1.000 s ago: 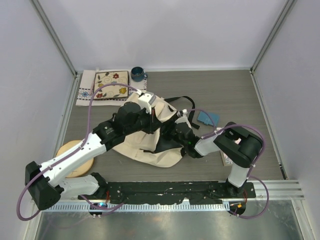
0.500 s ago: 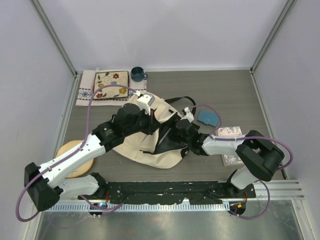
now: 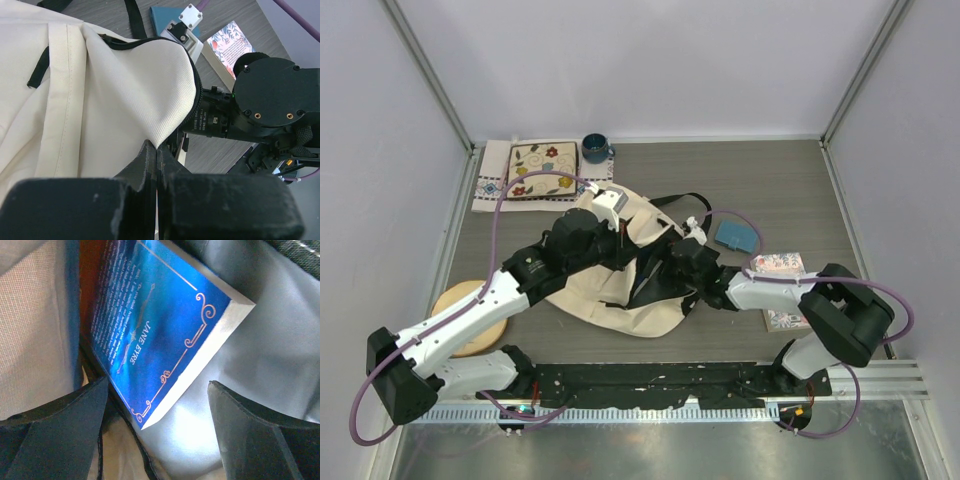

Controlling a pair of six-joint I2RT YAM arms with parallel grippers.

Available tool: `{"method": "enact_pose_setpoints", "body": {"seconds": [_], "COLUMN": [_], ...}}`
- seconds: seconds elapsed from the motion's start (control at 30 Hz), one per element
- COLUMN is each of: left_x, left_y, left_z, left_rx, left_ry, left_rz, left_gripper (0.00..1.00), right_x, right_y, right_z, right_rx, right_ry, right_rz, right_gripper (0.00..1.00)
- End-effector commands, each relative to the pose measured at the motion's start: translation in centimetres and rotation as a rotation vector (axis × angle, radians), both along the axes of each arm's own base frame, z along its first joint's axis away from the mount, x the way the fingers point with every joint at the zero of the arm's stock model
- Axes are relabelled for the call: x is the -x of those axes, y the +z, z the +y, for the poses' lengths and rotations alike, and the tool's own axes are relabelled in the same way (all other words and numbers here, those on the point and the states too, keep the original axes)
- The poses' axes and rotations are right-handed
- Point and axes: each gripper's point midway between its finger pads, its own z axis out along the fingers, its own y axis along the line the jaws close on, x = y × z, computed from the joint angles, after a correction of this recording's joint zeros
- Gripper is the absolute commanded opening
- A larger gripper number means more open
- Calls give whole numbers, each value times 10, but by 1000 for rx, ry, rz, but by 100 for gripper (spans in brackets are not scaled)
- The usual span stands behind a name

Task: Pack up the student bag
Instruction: Place the book in the student bag.

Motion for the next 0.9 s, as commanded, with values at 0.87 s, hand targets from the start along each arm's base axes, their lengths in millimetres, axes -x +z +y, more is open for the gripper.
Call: {"method": "enact_pose_setpoints", "body": {"seconds": [0.87], "left_x": [-3], "left_y": [-7], "left_z": [28], "left_rx": [-43], "left_ry": [111], "left_rz": [-32], "left_gripper": [0], "right_x": [12], "right_y": [39], "right_z": [-35], "right_rx": [-37], "right_ry": [-16], "right_rz": [-194], "right_gripper": [88]}}
